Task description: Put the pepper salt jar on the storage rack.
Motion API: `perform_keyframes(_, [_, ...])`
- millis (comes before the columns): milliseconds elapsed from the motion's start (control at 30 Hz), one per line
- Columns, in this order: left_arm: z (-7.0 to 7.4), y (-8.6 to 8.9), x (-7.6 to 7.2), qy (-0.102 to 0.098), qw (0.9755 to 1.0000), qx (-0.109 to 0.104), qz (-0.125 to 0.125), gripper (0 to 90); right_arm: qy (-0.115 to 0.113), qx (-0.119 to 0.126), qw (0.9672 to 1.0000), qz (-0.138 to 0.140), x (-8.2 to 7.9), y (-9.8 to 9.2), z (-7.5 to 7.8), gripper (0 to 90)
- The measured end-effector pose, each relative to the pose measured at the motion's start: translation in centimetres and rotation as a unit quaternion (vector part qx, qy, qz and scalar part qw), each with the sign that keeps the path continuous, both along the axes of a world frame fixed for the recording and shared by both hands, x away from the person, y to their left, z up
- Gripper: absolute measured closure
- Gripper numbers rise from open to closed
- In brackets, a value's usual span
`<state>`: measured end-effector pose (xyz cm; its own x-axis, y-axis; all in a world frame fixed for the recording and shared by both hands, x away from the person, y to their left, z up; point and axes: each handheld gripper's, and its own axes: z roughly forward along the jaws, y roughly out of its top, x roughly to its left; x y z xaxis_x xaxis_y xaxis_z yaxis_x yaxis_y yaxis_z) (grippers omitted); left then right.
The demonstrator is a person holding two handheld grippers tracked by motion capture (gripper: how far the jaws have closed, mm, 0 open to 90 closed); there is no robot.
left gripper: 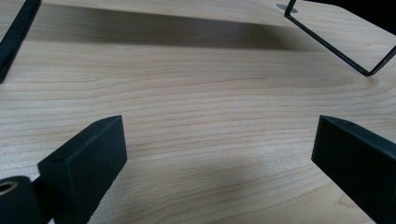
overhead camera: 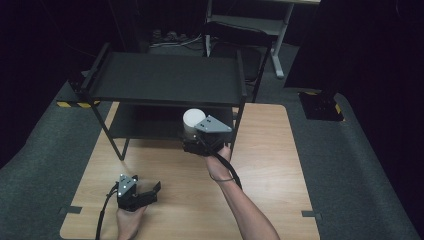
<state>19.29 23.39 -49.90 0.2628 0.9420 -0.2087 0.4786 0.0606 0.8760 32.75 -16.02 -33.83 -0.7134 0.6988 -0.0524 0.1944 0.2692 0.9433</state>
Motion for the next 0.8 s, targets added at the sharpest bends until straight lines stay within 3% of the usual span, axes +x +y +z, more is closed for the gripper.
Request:
perform_keyframes(533, [-0.1,0.0,-0.1,-0.004,1.0000,0.000,-0.001,3.4,0.002,-0.002,0.9999,-0.015,2.4,1.7,-0.5,28.8])
perform_keyframes(800, [-0.1,0.0,-0.1,-0.004,1.0000,0.001,0.000,3.4,0.007,0.022,0.9995,-0.019,3.1,1.6,-1.4,28.8])
